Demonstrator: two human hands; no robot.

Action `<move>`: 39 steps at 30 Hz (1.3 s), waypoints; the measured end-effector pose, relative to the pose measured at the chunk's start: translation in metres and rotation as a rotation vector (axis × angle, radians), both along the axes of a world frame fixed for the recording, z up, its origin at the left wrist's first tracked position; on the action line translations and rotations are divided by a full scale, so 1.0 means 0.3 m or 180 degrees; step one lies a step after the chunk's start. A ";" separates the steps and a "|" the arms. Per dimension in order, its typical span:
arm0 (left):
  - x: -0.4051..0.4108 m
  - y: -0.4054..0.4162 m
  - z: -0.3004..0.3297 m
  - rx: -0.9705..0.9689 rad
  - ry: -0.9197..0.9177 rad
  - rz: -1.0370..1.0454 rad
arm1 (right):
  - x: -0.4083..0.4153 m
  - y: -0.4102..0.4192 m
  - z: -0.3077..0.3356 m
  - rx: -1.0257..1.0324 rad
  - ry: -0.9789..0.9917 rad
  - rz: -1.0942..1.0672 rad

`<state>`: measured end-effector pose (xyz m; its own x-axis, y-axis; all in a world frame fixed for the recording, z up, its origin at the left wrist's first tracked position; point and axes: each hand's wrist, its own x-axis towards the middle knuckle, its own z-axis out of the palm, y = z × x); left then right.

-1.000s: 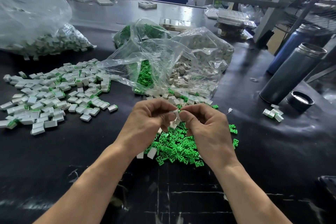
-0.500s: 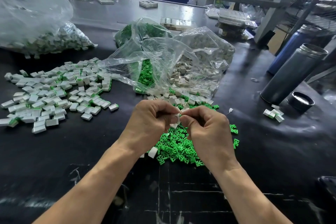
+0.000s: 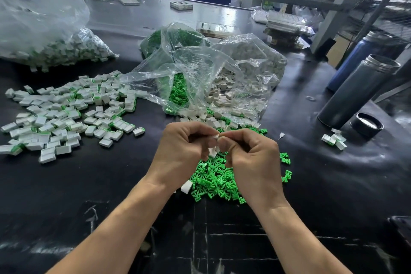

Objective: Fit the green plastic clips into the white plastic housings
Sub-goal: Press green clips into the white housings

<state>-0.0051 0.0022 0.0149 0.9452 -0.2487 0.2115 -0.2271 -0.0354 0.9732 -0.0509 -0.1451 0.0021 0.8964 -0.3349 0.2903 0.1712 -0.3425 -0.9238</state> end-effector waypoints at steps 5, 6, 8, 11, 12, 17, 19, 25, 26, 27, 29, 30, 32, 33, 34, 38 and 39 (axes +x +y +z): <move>0.022 -0.001 0.003 -0.0254 0.0350 -0.0132 | -0.001 0.004 0.015 0.0609 -0.0175 0.0200; 0.023 -0.002 0.000 -0.0253 0.0365 -0.0154 | 0.001 0.005 0.015 0.0745 -0.0085 0.0215; 0.018 -0.005 -0.006 -0.0264 0.0355 -0.0198 | 0.007 0.007 0.015 0.1008 0.0220 0.0235; 0.007 -0.014 -0.005 -0.0232 0.0333 -0.0238 | 0.012 0.017 0.016 0.1327 0.0748 0.0491; 0.003 -0.018 -0.004 -0.0276 0.0360 -0.0291 | 0.013 0.022 0.015 0.1359 0.0851 0.0576; -0.020 -0.043 -0.006 -0.0547 0.0517 -0.0668 | 0.021 0.046 0.015 0.1596 0.0872 0.0495; -0.023 -0.051 -0.009 -0.0576 0.0502 -0.0717 | 0.020 0.050 0.019 0.1849 0.0749 0.0465; -0.032 -0.056 -0.005 -0.0618 0.0439 -0.0760 | 0.018 0.068 0.017 0.1453 0.0449 0.0240; -0.032 -0.054 -0.004 -0.0621 0.0444 -0.0736 | 0.018 0.071 0.019 0.1525 0.0408 0.0260; -0.032 -0.050 -0.003 -0.0629 0.0462 -0.0721 | 0.017 0.074 0.021 0.1604 0.0379 0.0293; -0.031 -0.047 -0.003 -0.0651 0.0515 -0.0717 | 0.015 0.076 0.023 0.1707 0.0391 0.0336; -0.030 -0.047 -0.004 -0.0637 0.0528 -0.0717 | 0.013 0.075 0.024 0.1715 0.0429 0.0339; -0.030 -0.048 -0.005 -0.0575 0.0529 -0.0717 | 0.013 0.072 0.025 0.1702 0.0481 0.0331; -0.030 -0.048 -0.005 -0.0554 0.0526 -0.0719 | 0.015 0.070 0.023 0.1696 0.0478 0.0332; -0.029 -0.051 -0.006 -0.0526 0.0510 -0.0713 | 0.019 0.068 0.021 0.1661 0.0467 0.0332; -0.026 -0.063 -0.015 -0.0295 0.0342 -0.0534 | 0.034 0.062 0.003 0.1285 0.0382 0.0280; -0.028 -0.065 -0.016 -0.0254 0.0295 -0.0495 | 0.038 0.061 -0.001 0.1186 0.0375 0.0248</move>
